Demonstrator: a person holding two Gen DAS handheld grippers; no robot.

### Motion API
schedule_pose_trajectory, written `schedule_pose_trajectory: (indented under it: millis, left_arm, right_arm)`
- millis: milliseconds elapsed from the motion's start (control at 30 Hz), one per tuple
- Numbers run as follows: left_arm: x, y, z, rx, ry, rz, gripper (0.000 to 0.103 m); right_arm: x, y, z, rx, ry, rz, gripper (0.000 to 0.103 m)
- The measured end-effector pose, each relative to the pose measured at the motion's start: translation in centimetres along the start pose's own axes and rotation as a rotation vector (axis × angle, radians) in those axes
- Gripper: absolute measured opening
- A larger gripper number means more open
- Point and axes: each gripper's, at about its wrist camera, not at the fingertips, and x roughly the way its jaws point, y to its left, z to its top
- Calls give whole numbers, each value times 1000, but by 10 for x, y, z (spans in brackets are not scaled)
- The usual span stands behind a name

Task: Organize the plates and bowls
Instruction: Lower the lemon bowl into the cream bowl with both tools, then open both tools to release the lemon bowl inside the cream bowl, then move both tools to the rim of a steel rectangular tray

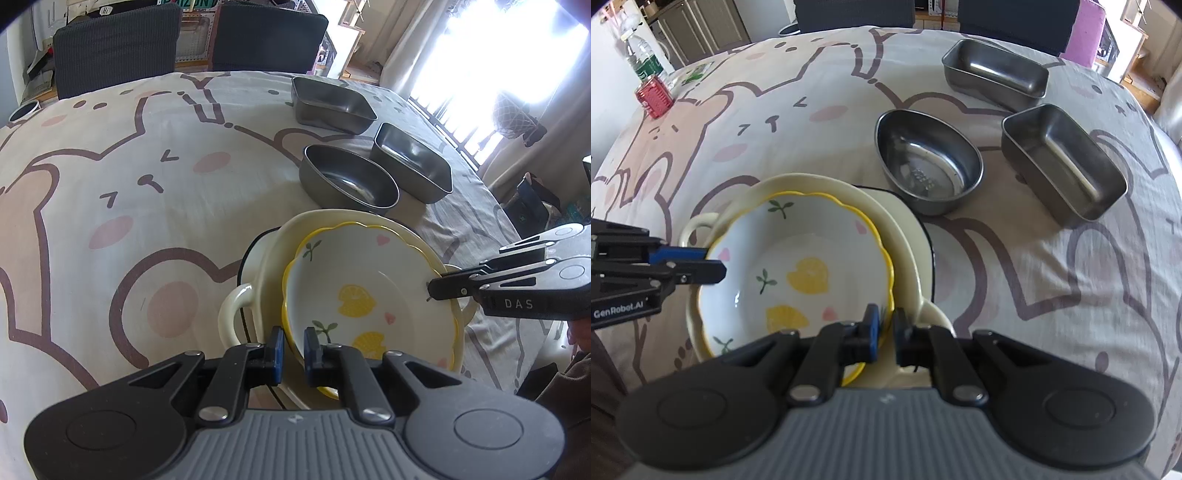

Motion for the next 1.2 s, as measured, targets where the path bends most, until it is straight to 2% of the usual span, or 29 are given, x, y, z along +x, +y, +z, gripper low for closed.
schedule_pose_trajectory:
  millis: [333, 400, 467, 500, 533, 600, 667, 767, 833, 900, 1033, 1133, 1200]
  left_arm:
    - [-7, -2, -1, 8, -3, 6, 13]
    - [-11, -1, -2, 8, -3, 1, 17]
    - [-15, -2, -2, 6, -9, -12, 33]
    - [-17, -2, -3, 10, -12, -14, 36]
    - [-20, -4, -3, 15, -16, -15, 43]
    - [-27, -8, -3, 26, -28, -9, 56]
    - [-37, -12, -2, 35, -62, -16, 77]
    - [-53, -17, 5, 29, -135, -33, 96]
    - [-60, -23, 13, 32, -179, -18, 101]
    - [-64, -29, 22, 39, -223, -28, 101]
    - [-66, -46, 44, 53, -286, -82, 103]
    - [-62, -63, 62, 95, -334, -81, 103]
    - [-55, -77, 77, 141, -360, -72, 103]
  right_arm:
    - [-2, -2, 0, -3, -4, 4, 11]
    - [-6, -2, -1, -6, -16, 6, 13]
    - [-11, -1, -2, -22, -31, 16, 29]
    - [-14, 0, -3, -28, -34, 17, 44]
    - [-16, 2, -5, -43, -41, 13, 52]
    - [-22, 5, -8, -68, -53, 12, 57]
    - [-30, 4, -10, -68, -69, 26, 63]
    - [-51, -5, -12, -35, -152, 34, 79]
    - [-66, -16, -12, 18, -227, 26, 96]
    - [-79, -28, -13, 79, -299, 14, 101]
    - [-92, -57, -9, 232, -393, -36, 103]
    - [-91, -76, -3, 329, -454, -99, 103]
    - [-86, -89, 1, 396, -464, -149, 103]
